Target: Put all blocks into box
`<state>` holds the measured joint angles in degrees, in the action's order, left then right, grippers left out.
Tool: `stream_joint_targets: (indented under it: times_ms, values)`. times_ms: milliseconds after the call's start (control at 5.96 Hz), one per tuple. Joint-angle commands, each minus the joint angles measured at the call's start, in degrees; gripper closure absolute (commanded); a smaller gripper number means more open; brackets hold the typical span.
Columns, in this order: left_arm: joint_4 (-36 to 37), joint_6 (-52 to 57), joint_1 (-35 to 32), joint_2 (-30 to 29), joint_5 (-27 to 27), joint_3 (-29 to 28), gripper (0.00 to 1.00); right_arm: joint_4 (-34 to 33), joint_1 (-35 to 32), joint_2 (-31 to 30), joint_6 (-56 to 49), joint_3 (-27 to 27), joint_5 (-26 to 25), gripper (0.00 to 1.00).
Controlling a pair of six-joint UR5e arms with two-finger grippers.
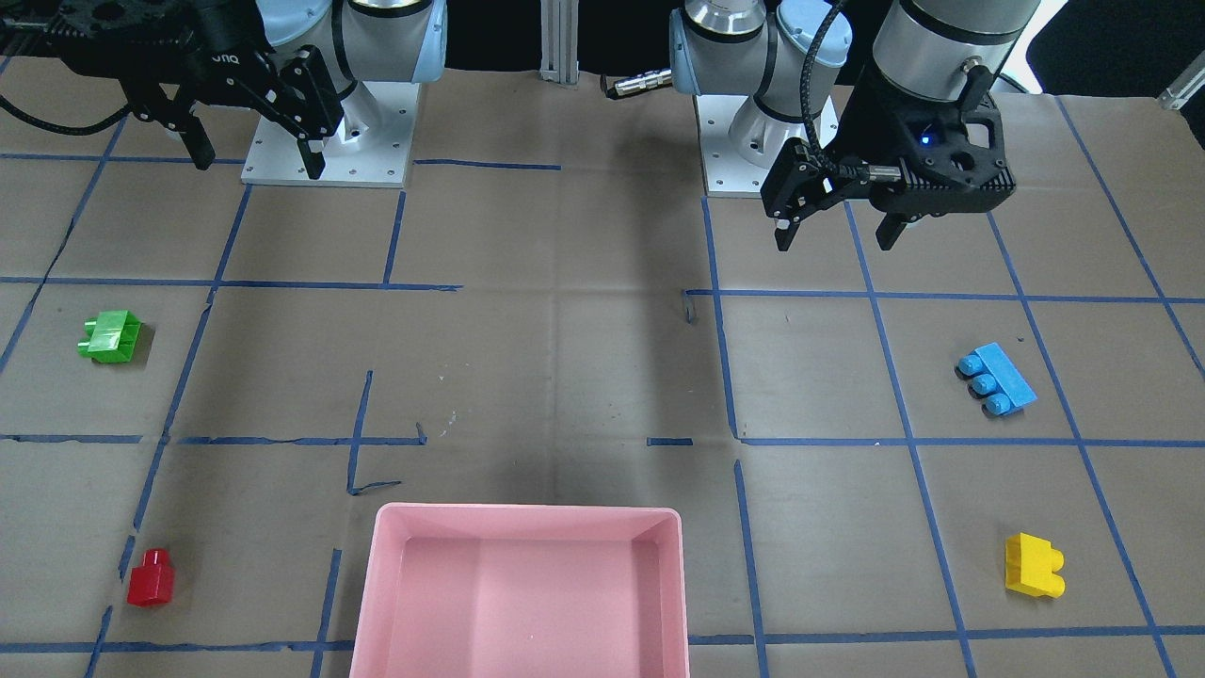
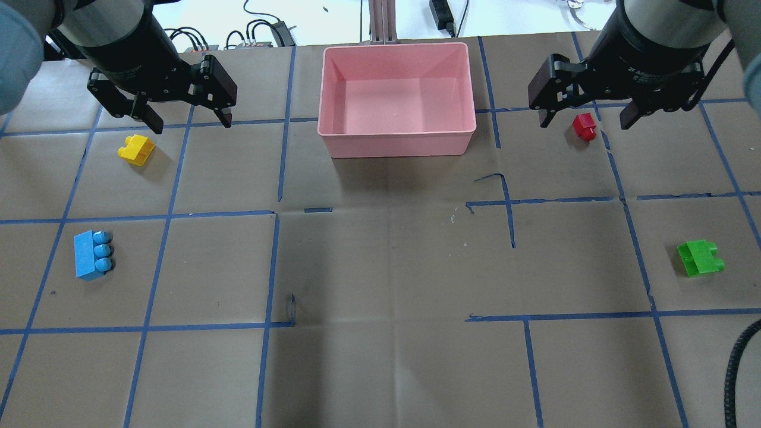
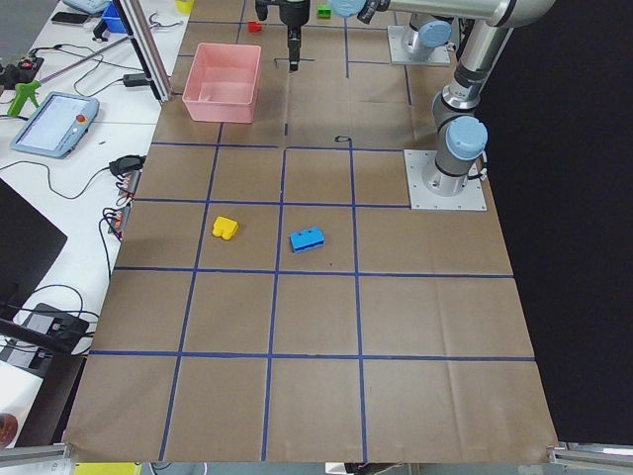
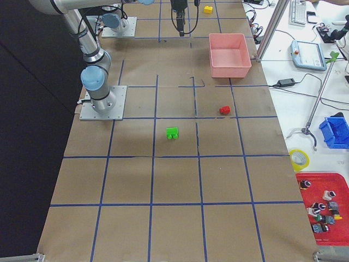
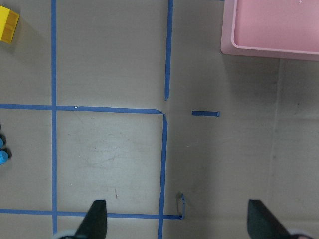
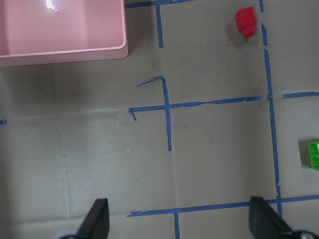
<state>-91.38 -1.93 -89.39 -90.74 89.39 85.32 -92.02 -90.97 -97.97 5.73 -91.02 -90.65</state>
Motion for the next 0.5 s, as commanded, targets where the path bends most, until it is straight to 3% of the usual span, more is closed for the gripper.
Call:
stream_joint_targets:
  times_ms: [0, 336]
  values:
    - [0.1, 0.0, 0.0, -0.2, 0.0, -0.2, 0.00, -0.1, 0.0, 0.0, 0.0, 0.1, -0.1, 0.00]
    - [0.2, 0.0, 0.0, -0.2, 0.0, 0.0, 0.00, 0.1, 0.0, 0.1, -0.1, 0.0, -0.1, 0.00]
